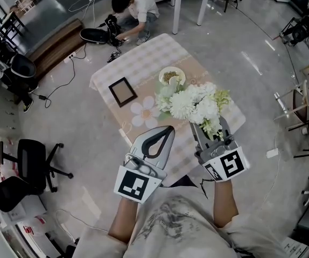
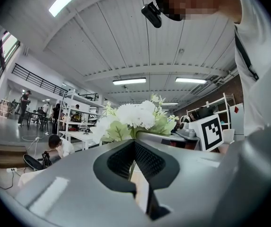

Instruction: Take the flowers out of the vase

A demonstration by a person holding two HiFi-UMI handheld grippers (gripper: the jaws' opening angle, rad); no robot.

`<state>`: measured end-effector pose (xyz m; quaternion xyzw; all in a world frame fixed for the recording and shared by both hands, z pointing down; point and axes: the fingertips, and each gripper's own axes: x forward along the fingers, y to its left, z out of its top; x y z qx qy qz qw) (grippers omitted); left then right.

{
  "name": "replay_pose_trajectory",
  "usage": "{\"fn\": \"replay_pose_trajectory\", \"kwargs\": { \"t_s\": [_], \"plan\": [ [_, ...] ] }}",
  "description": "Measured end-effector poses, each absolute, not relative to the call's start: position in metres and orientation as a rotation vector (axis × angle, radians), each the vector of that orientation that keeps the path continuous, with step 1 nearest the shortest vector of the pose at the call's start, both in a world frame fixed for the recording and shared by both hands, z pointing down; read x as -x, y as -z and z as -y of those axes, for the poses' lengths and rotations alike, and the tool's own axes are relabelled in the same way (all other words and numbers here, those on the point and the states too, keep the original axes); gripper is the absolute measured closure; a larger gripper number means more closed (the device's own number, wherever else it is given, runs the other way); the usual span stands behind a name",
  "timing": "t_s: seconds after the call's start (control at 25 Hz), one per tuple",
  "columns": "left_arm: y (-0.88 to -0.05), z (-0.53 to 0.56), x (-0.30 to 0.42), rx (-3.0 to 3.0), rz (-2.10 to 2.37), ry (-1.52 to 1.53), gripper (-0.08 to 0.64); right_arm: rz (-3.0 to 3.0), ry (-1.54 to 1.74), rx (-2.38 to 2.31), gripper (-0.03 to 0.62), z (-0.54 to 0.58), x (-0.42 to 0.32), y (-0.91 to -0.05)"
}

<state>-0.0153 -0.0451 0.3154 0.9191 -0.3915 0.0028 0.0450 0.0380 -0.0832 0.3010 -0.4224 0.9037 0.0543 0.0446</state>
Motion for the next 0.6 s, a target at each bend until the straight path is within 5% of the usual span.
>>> {"fn": "replay_pose_trajectory", "kwargs": {
  "t_s": [0.6],
  "plan": [
    [-0.319,0.044,0.019,-2.795,1.211,-0.009,0.552,-2.768,-0.162,1.290,0.523,0.064,-0.039,-0.299]
  ]
}}
